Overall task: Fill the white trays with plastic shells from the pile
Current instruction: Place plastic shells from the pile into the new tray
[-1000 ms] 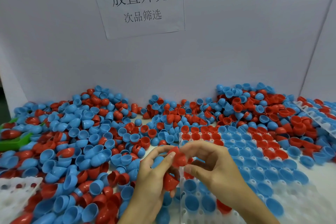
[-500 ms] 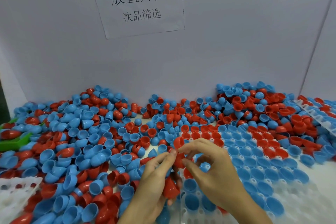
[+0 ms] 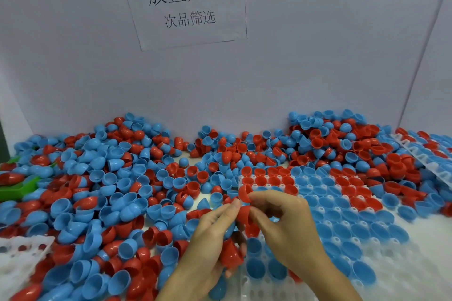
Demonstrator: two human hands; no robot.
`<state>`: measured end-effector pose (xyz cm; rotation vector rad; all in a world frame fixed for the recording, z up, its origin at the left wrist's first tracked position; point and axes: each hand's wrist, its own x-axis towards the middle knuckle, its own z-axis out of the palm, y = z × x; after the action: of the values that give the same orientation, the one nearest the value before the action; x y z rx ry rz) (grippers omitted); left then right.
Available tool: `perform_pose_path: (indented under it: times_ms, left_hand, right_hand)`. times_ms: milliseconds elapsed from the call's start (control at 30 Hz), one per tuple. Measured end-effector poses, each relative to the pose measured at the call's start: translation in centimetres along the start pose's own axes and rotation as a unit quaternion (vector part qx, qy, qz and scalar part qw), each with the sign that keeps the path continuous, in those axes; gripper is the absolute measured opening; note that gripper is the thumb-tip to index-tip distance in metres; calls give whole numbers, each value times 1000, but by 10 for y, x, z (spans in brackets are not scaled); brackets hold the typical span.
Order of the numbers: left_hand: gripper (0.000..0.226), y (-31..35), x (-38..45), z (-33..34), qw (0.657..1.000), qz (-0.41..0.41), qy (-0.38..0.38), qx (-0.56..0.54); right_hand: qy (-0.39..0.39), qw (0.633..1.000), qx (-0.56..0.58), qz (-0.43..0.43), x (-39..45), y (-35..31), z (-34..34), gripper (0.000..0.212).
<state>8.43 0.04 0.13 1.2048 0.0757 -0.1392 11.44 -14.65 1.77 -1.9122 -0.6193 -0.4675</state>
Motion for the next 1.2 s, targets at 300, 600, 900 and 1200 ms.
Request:
perform_pose_path:
  times_ms: [300,600,900,1200]
  left_hand:
    - [16,3,1,0,994,36,69,-77]
    - [16,-3,2,-1,990,58,47,-120]
    - [14,-5,1,0,990,55,50,-123]
    - [14,-8,2,2,986,45,30,-156]
  right_hand:
    - [-45,989,-49,135,4,10,-65,30]
    - [-150,924,-253,246,-31,17,-164,29]
    - [-239,838,-416,258,-43,24,-154,17]
    - [-279,821,-416,275,-38,34,-153,18]
